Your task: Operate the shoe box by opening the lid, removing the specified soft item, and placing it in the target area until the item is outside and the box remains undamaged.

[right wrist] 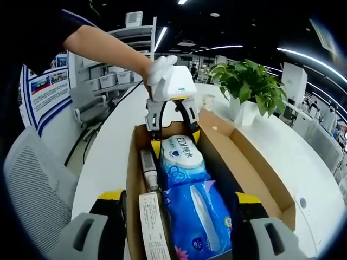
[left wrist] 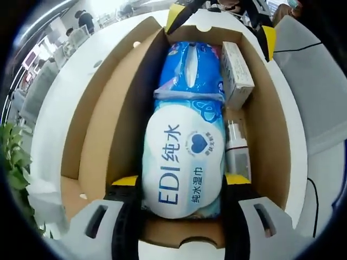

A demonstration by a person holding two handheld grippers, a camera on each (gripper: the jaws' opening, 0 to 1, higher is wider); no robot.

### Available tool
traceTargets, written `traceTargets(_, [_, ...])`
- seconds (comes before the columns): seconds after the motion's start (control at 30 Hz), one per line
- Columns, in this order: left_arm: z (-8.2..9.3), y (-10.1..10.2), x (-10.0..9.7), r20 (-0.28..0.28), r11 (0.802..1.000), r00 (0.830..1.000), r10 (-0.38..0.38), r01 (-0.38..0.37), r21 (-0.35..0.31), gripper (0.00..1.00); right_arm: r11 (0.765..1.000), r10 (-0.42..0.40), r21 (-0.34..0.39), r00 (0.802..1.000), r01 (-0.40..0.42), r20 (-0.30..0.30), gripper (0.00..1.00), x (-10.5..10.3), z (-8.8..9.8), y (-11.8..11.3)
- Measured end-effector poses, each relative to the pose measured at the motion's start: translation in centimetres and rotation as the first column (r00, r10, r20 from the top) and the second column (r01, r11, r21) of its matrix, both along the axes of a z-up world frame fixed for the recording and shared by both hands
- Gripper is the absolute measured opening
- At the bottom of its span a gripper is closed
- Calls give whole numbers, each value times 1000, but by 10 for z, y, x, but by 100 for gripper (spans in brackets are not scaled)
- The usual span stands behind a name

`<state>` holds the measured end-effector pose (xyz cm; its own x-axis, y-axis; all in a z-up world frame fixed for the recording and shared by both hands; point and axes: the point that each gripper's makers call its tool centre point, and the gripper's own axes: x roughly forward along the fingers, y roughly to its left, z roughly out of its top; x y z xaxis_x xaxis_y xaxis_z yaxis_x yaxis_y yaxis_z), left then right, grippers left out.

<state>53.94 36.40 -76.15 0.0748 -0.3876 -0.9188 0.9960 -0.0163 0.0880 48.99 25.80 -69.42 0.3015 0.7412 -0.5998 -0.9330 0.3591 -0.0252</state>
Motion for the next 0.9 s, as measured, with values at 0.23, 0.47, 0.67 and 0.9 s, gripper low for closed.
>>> traceTargets(0.23, [-5, -1, 0, 7, 1000, 1000, -12, 12, 22, 60, 1000, -1, -4, 1000, 1, -1, 76, 5, -4, 2])
traceTargets(0.47, [-9, -1, 1, 26, 1000, 1000, -5, 4, 29, 61, 1000, 0, -6, 1000, 0, -11, 74, 9, -12, 11])
traceTargets(0.67, [-11, -2, 1, 29, 1000, 1000, -6, 5, 18, 62, 1000, 22, -13, 1000, -22, -15, 73, 8, -17, 21])
traceTargets(0.9, [-12, -4, 0, 18, 1000, 1000, -8, 8, 7, 62, 999, 31, -19, 999, -31, -19, 69, 18, -20, 31])
